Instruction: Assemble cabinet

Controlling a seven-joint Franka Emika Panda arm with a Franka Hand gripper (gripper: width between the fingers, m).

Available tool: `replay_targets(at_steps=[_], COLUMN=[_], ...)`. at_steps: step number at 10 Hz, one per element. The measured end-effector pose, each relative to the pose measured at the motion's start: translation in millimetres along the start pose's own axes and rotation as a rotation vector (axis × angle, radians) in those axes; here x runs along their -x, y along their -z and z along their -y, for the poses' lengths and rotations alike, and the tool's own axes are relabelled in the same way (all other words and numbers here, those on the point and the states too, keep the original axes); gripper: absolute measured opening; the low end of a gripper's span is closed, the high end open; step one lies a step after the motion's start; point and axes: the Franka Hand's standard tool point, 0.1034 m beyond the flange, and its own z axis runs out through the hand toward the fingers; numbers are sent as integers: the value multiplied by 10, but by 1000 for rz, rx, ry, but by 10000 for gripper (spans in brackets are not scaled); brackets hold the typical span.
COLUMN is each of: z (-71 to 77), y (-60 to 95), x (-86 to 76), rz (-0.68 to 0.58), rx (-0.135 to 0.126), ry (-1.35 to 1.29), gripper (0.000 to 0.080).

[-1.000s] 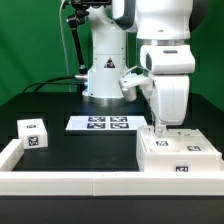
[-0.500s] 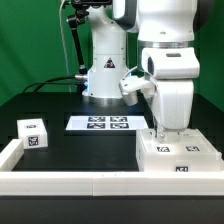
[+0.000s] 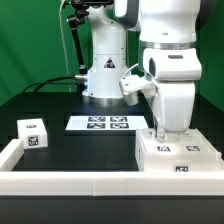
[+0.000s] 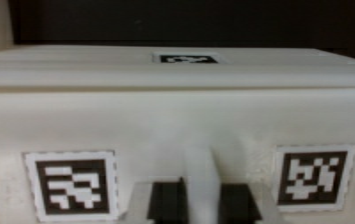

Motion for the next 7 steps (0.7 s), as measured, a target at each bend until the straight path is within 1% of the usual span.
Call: replay_targets(at_steps=[1,2,3,4,5,6,7], z=[9,20,19,28,73,121,208], y=[2,8,26,63,105,154,225], x=[3,5,7,22,59,107,168], rz=[-1,0,0,0,1,1,0], rx=[10,10,16,34,56,75,103], ry=[0,2,2,0,-10,-47,-123], gripper=[70,121,121,334,469,469,650])
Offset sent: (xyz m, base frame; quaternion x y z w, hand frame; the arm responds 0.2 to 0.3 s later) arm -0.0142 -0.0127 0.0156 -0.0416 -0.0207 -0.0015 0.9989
